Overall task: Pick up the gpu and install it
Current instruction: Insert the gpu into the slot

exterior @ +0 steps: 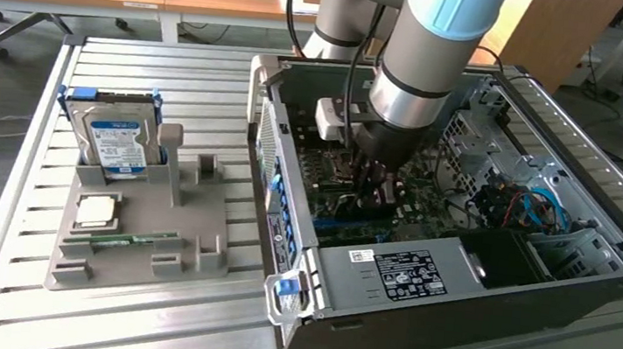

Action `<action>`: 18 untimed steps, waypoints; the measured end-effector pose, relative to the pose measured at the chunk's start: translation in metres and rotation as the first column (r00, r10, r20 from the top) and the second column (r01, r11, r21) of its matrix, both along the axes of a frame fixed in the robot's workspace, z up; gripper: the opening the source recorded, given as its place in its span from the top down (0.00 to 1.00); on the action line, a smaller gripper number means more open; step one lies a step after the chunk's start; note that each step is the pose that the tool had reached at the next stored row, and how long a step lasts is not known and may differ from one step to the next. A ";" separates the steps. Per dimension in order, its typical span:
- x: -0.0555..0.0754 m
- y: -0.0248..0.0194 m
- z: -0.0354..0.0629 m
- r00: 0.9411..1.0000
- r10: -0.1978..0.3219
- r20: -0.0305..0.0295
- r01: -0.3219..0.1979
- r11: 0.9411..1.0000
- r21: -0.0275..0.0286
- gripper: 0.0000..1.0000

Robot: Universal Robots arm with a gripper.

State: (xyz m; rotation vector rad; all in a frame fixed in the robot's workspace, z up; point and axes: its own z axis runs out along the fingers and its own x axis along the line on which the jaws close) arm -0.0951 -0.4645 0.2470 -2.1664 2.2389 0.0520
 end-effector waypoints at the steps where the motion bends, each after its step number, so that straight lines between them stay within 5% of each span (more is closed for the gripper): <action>1: 0.000 0.0001 -0.0001 1.000 0.000 0.000 0.000 1.000 0.000 0.74; 18: -0.003 -0.0001 -0.0069 1.000 0.000 0.010 0.000 1.000 0.000 0.74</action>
